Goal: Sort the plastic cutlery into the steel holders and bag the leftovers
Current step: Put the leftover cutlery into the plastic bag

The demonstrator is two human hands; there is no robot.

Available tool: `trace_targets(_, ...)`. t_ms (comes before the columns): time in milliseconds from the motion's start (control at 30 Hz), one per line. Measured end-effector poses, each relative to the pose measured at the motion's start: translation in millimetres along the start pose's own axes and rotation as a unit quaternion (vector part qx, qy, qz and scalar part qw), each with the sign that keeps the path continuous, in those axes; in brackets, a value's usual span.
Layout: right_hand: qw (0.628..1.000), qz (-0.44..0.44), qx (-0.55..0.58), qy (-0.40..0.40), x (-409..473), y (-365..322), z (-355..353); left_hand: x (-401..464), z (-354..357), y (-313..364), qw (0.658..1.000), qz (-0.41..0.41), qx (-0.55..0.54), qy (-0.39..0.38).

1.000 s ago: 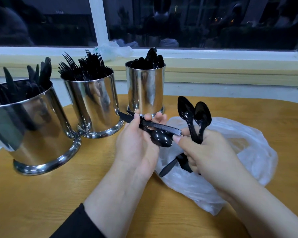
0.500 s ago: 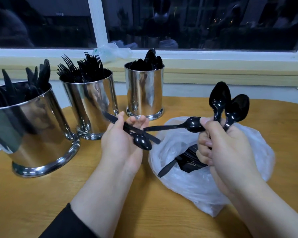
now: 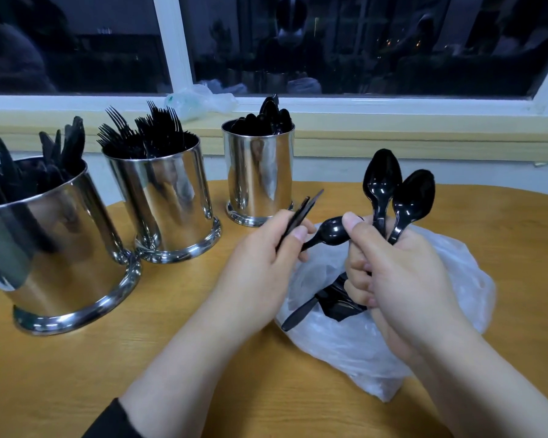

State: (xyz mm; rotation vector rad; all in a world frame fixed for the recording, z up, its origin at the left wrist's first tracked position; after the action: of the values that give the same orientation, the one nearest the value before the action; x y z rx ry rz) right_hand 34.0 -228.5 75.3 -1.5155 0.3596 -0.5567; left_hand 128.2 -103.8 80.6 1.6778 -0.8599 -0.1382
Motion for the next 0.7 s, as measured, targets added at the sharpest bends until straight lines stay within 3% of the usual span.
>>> trace_targets(100, 1.000, -0.002, -0.004, -0.006, -0.8, 1.5, 1.6, -0.9, 2.5, 3.2, 1.000, 0.009, -0.004, -0.009)
trace_targets(200, 1.000, 0.015, -0.007, -0.006, -0.6, 5.9, 3.6, 0.4, 1.6, -7.0, 0.986, -0.066, -0.152, -0.005)
trace_targets(300, 0.999, 0.007, -0.031, -0.034, -0.8, 4.8, 10.2, -5.3, 13.0, -11.9, 0.956, -0.133, -0.254, -0.060)
trace_targets(500, 0.999, 0.003, -0.047, -0.020, -1.1, 2.0, 7.6, -13.7, 32.5, -6.8, 0.916, -0.168, -0.330, -0.156)
trace_targets(567, 0.999, -0.002, -0.044, -0.002, -1.6, 0.9, 5.3, -12.8, 31.2, -4.2, 0.914, -0.166, -0.347, -0.127)
trace_targets(700, 0.999, 0.011, -0.033, 0.023, -1.2, 3.8, 1.3, -2.1, 4.8, -22.6, 0.890, -0.171, -0.418, 0.057)
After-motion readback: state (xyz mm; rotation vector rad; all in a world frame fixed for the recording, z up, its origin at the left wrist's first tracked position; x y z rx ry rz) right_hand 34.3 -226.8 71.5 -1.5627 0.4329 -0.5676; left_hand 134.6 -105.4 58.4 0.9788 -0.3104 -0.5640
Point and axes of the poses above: each hand's wrist, its own x-axis towards the middle knuckle, its own z-axis out of the palm, y = z × x, the point moved 8 cm from there along x, towards the middle knuckle, and after that the axes turned 9 degrees about -x, right-handed, at the moved point
